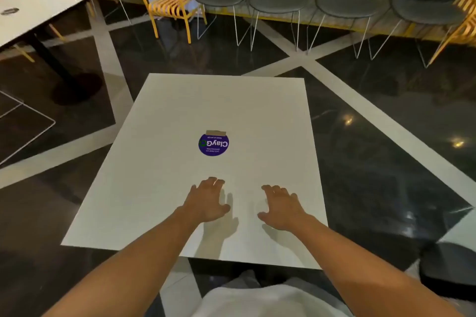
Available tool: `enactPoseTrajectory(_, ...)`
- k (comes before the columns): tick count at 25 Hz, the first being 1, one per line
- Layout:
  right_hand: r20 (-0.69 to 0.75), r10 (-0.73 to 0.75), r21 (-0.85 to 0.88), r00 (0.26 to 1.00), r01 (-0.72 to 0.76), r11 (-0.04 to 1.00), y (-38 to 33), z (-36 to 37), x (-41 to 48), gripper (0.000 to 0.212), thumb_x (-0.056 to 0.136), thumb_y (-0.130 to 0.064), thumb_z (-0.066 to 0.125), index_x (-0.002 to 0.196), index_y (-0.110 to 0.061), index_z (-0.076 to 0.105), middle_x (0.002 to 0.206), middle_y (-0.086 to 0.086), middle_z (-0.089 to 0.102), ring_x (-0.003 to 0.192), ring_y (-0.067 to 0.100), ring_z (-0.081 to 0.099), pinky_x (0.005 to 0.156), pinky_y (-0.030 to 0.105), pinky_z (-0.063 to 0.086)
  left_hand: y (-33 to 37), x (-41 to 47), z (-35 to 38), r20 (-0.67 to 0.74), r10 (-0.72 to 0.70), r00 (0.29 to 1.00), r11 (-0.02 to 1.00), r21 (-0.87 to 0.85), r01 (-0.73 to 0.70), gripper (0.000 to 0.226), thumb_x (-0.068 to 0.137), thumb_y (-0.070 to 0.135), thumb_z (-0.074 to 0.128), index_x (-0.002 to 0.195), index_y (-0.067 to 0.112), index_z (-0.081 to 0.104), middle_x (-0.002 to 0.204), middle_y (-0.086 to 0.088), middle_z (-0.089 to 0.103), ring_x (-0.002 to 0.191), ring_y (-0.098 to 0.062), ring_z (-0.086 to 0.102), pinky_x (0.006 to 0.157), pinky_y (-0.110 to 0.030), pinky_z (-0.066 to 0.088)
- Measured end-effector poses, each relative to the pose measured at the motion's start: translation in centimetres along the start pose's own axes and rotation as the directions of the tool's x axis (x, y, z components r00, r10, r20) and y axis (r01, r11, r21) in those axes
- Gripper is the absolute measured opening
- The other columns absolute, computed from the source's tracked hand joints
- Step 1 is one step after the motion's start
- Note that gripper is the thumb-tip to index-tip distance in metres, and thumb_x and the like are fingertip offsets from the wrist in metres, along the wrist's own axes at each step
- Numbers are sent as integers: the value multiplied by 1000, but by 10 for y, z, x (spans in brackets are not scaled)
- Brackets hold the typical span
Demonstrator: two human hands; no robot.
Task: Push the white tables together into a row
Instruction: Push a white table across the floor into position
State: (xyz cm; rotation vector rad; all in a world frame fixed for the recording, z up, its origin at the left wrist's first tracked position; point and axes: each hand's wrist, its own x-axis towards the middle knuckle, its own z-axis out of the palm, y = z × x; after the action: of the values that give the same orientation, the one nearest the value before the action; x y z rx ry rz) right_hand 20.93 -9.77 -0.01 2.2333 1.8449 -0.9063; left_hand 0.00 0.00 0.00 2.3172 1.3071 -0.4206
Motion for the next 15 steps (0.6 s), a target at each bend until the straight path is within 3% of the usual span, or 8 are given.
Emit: enactPoseTrajectory(15,23,24,22,999,-24,999,0,87,-112,88,87,-47,61,155,-22,10,157,11,26,141,31,28,112,49,26,33,-118,78,-2,-29,1000,1000,9,29,87,86,55,57,155,23,15,164,-8,14,148,-31,18,119,-52,18)
